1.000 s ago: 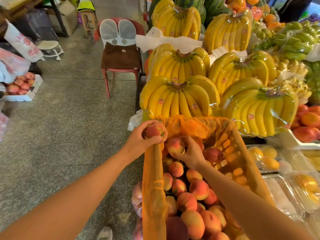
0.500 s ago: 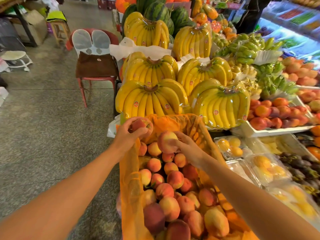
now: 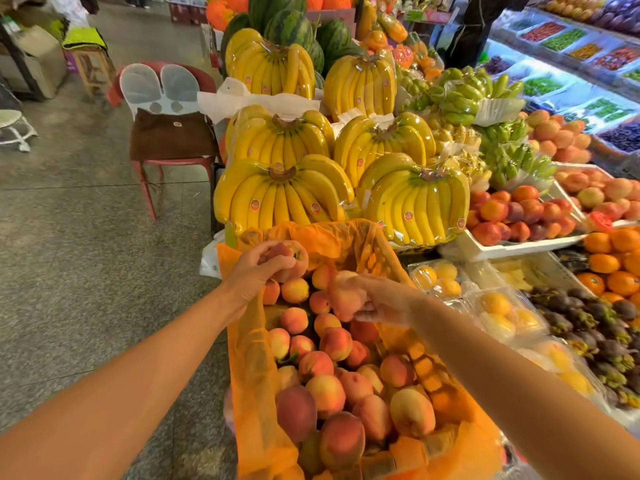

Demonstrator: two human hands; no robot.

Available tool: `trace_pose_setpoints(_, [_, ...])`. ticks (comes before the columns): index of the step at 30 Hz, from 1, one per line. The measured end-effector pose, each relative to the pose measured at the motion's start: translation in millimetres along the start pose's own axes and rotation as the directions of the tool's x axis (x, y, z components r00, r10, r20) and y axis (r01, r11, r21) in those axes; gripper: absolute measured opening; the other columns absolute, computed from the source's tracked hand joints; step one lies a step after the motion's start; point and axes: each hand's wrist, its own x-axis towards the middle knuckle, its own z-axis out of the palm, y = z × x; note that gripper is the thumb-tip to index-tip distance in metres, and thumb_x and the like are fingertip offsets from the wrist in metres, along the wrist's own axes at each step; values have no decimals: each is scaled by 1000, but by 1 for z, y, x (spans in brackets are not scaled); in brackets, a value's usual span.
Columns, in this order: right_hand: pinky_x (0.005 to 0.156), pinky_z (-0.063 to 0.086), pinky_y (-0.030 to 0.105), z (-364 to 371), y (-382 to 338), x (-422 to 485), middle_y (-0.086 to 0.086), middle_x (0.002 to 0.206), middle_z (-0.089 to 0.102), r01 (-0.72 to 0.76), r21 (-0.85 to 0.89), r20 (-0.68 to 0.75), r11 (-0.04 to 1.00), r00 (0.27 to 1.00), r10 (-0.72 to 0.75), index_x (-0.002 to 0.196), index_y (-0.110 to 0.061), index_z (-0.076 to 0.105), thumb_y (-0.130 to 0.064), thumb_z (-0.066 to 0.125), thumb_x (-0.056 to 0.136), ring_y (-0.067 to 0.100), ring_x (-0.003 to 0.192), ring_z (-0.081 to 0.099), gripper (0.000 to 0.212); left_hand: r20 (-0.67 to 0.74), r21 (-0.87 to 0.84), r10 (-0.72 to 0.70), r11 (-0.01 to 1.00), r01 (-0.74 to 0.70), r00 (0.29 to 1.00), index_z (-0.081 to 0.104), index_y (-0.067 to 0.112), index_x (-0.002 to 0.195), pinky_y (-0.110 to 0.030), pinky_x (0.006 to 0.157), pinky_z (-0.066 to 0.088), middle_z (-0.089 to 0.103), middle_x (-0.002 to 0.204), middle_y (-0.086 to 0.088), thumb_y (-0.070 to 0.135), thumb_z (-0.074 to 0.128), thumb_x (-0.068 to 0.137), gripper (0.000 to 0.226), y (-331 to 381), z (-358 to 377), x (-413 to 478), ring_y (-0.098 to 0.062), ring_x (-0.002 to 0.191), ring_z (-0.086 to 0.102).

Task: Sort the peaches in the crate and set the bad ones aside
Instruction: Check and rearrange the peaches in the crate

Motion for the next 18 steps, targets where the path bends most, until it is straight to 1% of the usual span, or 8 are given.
trace_pose_setpoints(2, [96,46,35,-5,3,-11,-1,113,52,35,-352,-2,936,999,-39,129,-27,44,-27,76,73,19,109,51,65,42,-1,-26,1000,26,999,62,35,102,-27,79,45,63,109,2,55,68,46,61,-1,3,-5,-14,100,58])
trace_pose_setpoints(4, [93,42,33,-7,9,-17,-4,115,47,19,-666,11,746,1000,-16,134,-29,42,-25,80,72,17,112,45,74,66,2,-47,999,47,997,62,34,101,-27,75,46,62,104,0,56,66,45,61,-2,7,-9,-15,94,58])
trace_pose_setpoints(6, [95,42,36,-7,20,-16,-1,124,45,16,-834,37,552,999,27,136,-28,42,-26,79,77,20,118,45,70,75,-1,-66,998,66,995,61,33,101,-28,71,50,62,99,-3,54,66,44,61,-4,9,-11,-17,87,59])
trace_pose_setpoints(9, [92,47,39,-4,40,-9,6,133,50,22,-953,22,301,1000,-3,140,-25,38,-37,79,75,28,121,49,77,87,3,-84,996,84,993,60,30,103,-37,76,51,62,102,-4,51,70,43,64,-8,11,-14,-19,85,62])
trace_pose_setpoints(11, [79,46,34,0,49,-5,10,128,54,-10,-991,-17,137,999,-48,143,-24,35,-37,77,75,30,116,53,81,99,18,-83,997,81,992,60,26,108,-33,72,54,60,107,-3,49,73,43,69,-12,12,-14,-19,88,62])
trace_pose_setpoints(13, [78,44,34,2,59,-1,11,126,56,-39,-999,-38,-16,997,-65,146,-24,29,-37,76,76,32,115,54,86,110,41,-73,997,69,991,62,26,109,-32,72,55,60,110,-4,48,76,44,70,-14,14,-16,-19,90,62])
trace_pose_setpoints(15, [89,44,40,4,66,4,11,127,55,-39,-993,-30,-112,997,-78,149,-24,23,-35,74,78,33,118,52,88,135,60,-71,996,64,988,64,25,110,-35,76,54,61,108,-5,47,78,45,69,-17,15,-18,-19,90,62])
trace_pose_setpoints(18, [99,38,45,4,74,11,9,133,52,-39,-987,-21,-158,993,-113,151,-22,21,-20,66,86,31,125,47,79,180,98,-72,994,55,981,65,24,112,-37,81,53,63,111,-8,46,79,49,69,-20,15,-21,-21,95,62])
